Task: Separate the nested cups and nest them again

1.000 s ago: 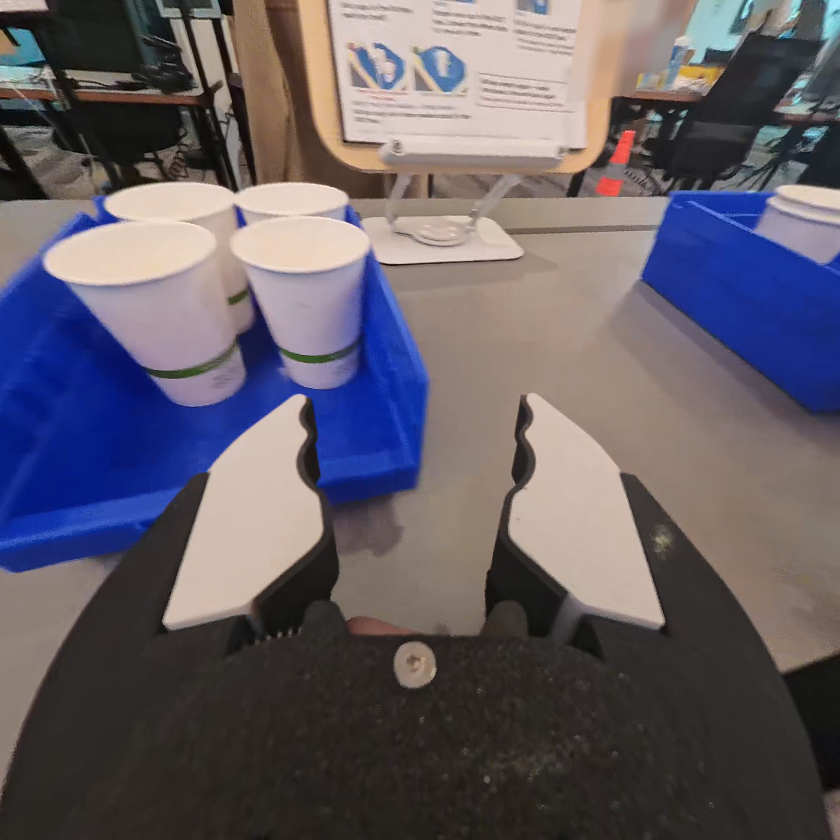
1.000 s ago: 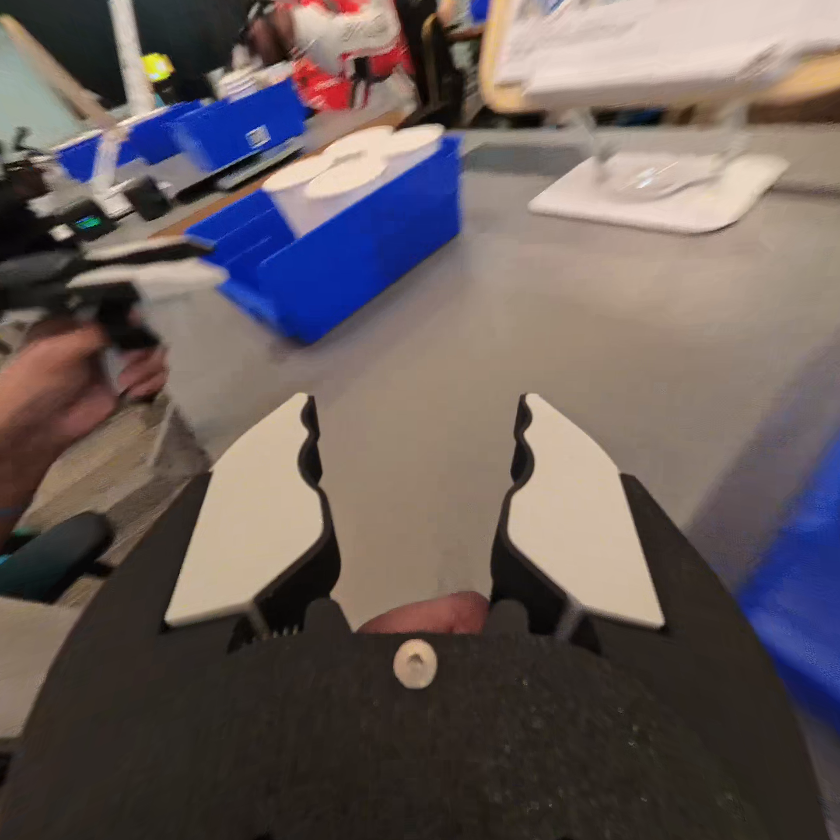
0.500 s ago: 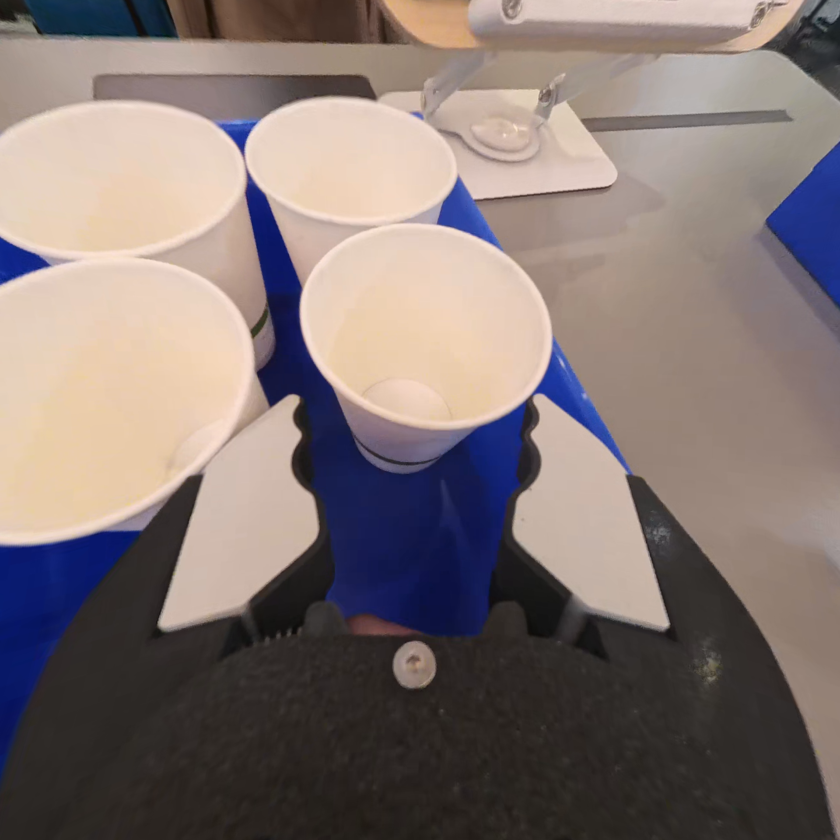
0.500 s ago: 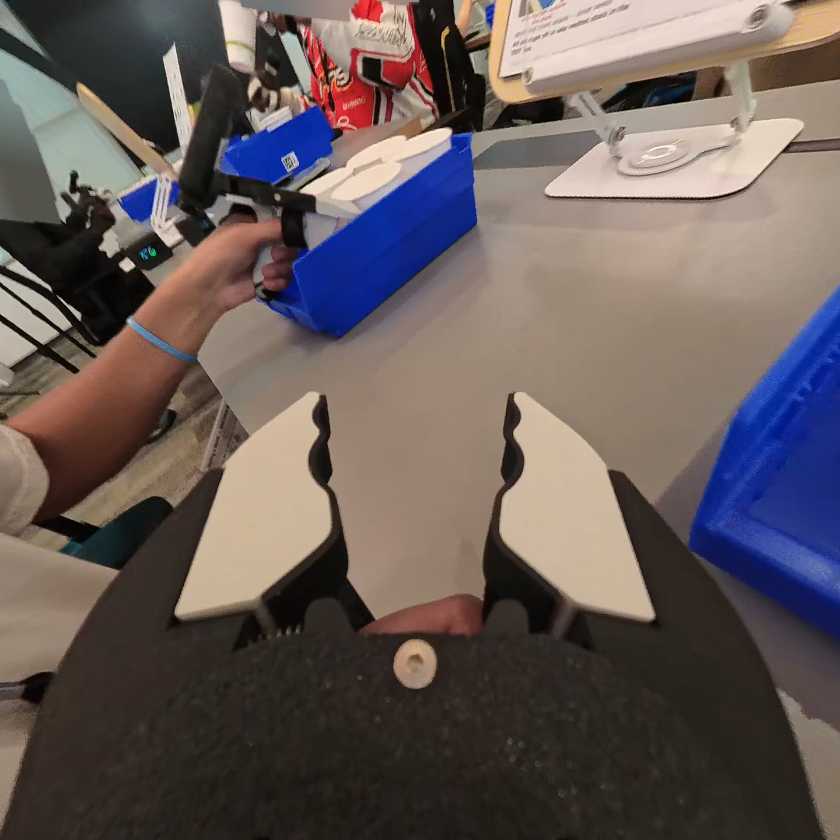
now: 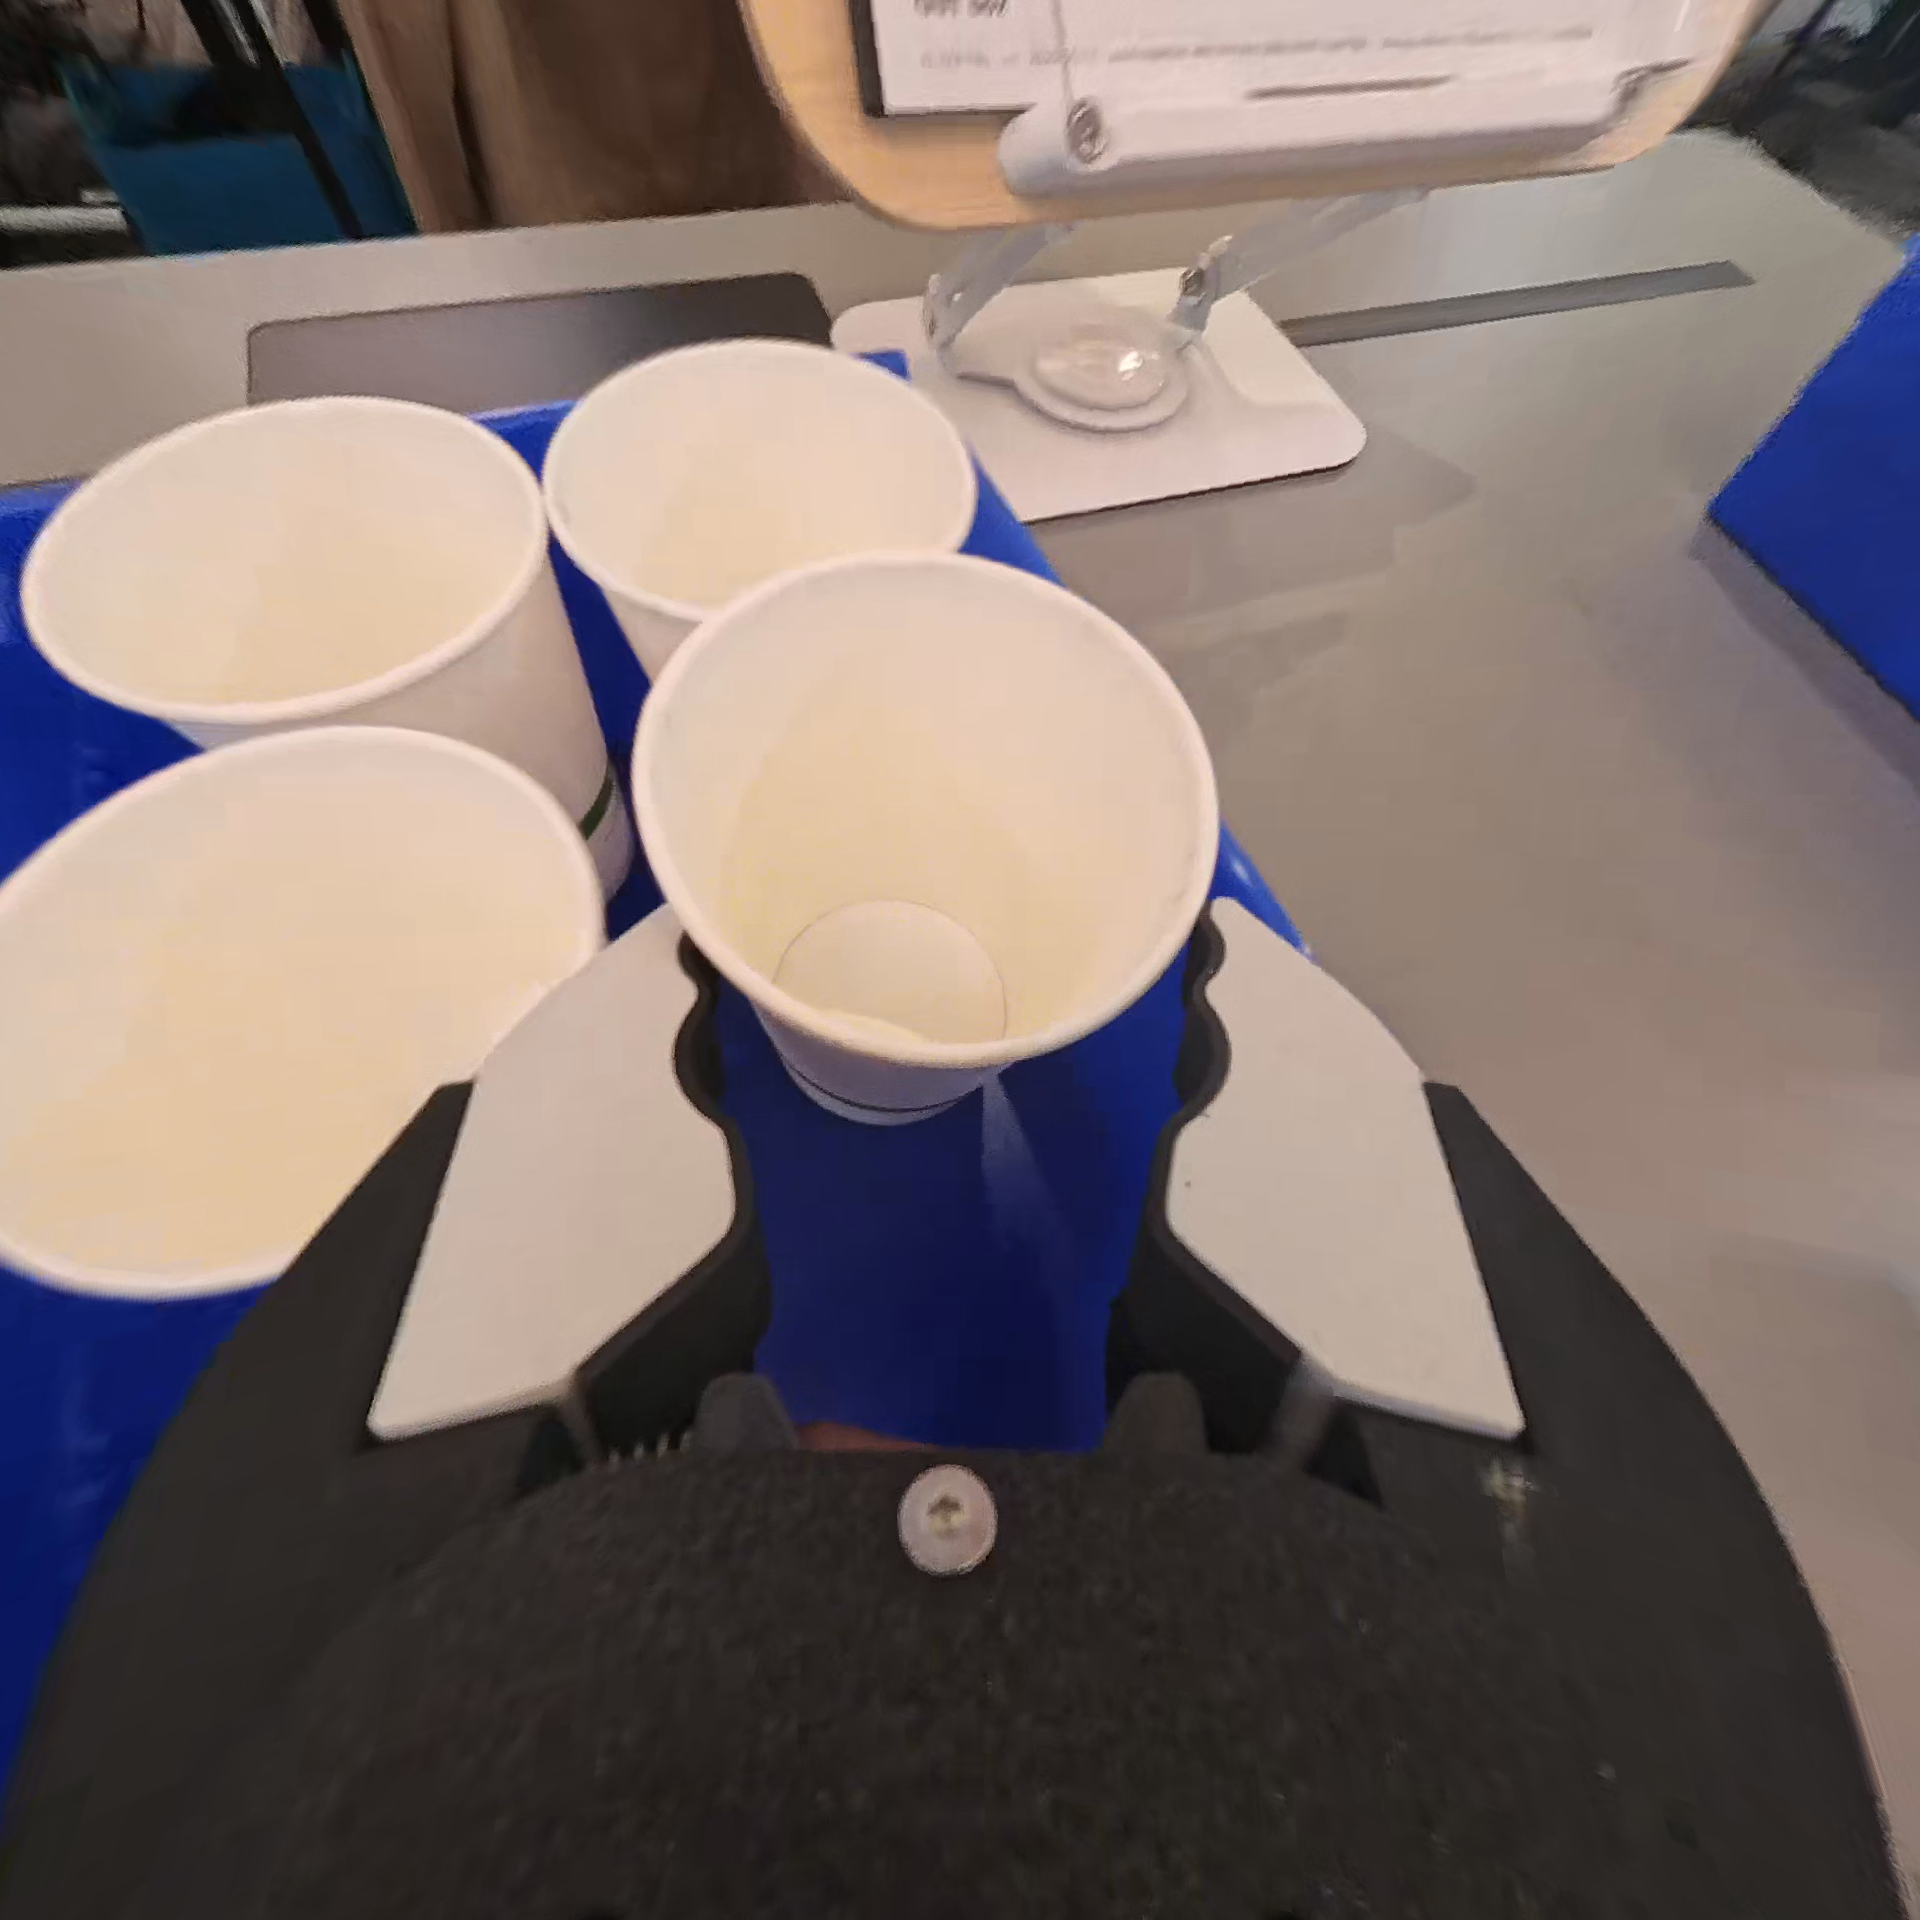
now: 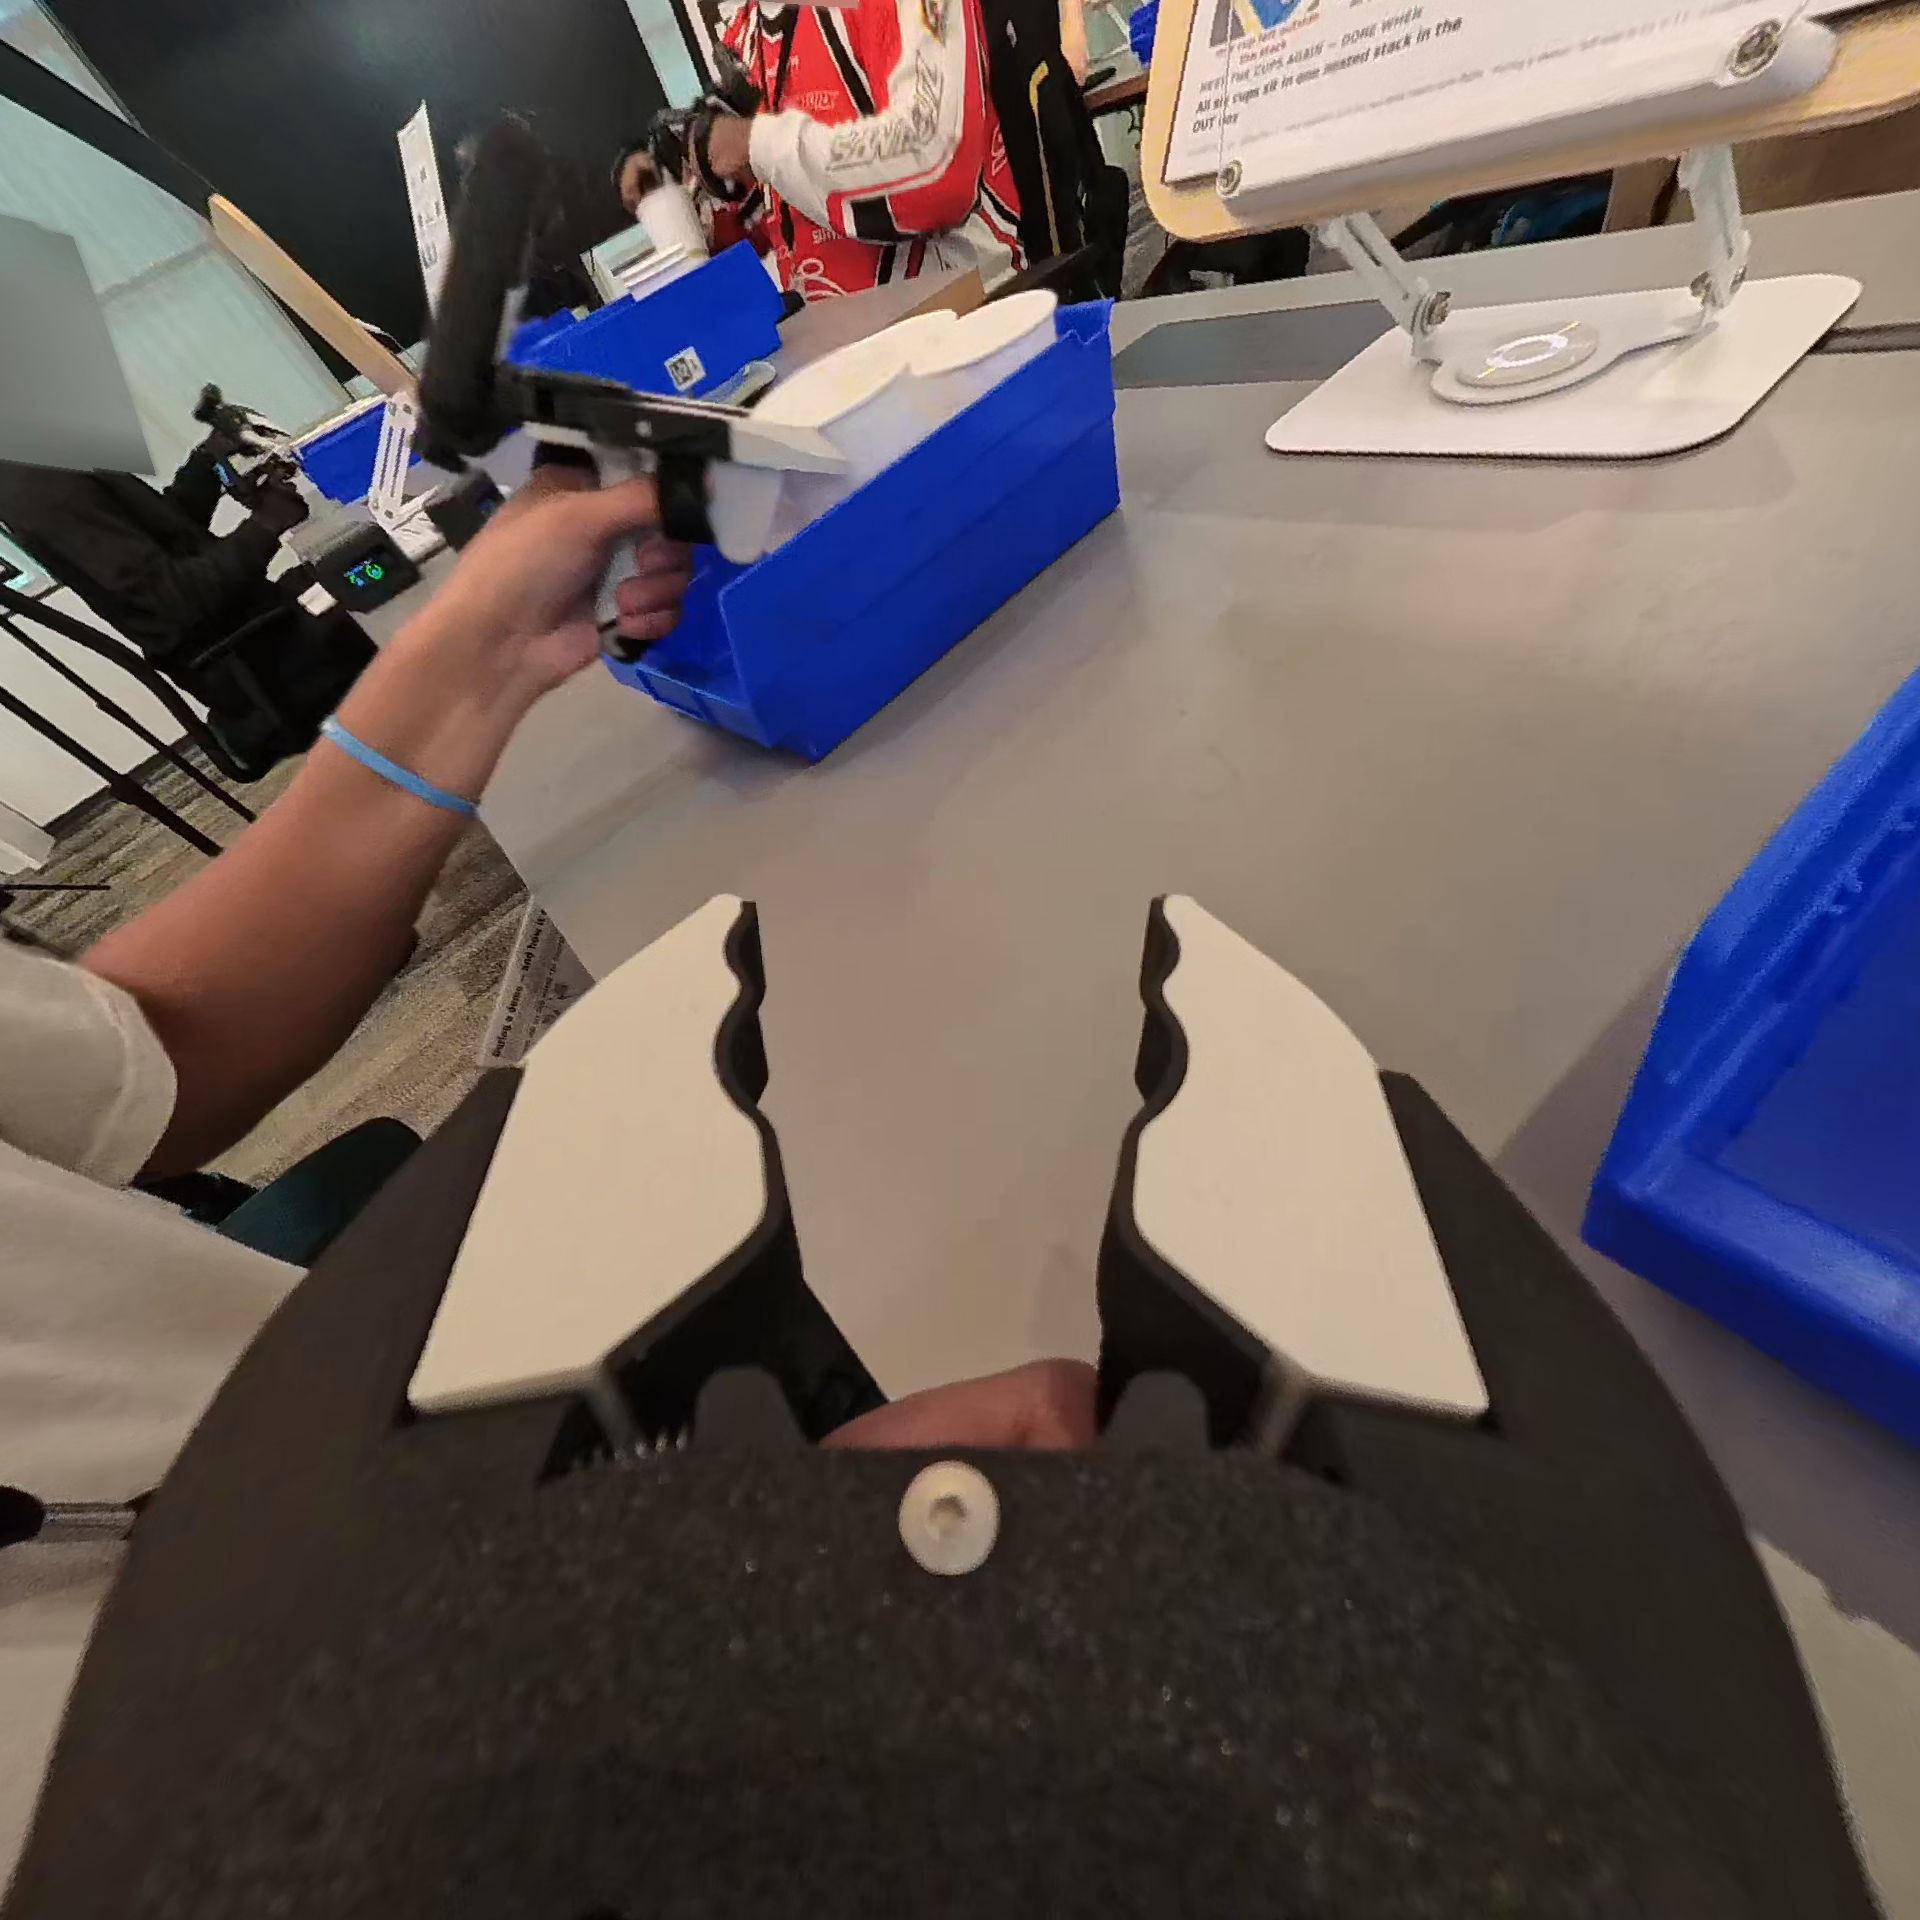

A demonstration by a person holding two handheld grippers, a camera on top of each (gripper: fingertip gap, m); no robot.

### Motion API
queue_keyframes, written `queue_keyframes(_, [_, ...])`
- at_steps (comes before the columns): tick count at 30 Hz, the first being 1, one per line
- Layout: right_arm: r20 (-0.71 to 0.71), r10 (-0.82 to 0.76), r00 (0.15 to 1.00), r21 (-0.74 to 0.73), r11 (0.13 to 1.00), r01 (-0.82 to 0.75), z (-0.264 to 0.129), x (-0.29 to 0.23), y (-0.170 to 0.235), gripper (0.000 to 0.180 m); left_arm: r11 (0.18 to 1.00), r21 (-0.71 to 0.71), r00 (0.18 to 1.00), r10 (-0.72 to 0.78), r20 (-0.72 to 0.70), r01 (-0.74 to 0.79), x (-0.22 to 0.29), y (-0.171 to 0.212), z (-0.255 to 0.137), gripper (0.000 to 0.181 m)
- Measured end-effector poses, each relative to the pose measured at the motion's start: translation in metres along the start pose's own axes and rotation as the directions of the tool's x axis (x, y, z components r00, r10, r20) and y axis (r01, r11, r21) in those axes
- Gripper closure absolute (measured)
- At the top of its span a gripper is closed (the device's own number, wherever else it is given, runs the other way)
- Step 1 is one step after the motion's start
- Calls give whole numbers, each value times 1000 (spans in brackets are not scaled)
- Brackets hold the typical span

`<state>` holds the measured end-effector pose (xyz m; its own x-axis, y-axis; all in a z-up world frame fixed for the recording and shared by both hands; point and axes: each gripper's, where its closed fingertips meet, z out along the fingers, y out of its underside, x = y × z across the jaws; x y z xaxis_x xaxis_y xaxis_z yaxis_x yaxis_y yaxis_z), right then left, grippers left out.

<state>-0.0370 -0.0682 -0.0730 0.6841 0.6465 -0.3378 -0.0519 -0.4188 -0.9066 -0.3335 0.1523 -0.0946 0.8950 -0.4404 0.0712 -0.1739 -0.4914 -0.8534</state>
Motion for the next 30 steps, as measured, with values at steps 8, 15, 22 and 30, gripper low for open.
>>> queue_keyframes(8, [36, -178, 983, -16, 984, 179, -3, 18, -17, 110, 981, 111, 936, 183, -300, -156, 50, -18, -120, 94])
queue_keyframes(15, [419, -489, 765, -13, 839, 544, 58, -42, -61, 88, 887, 155, 624, 420, -659, -434, 161, -19, -132, 94])
queue_keyframes(22, [525, -530, 666, -52, 761, 647, 99, -60, -64, 84, 815, 153, 420, 438, -795, -559, 226, -9, -103, 95])
queue_keyframes(30, [509, -531, 678, -45, 770, 636, 103, -53, -55, 84, 792, 129, 394, 428, -813, -596, 246, 5, -85, 94])
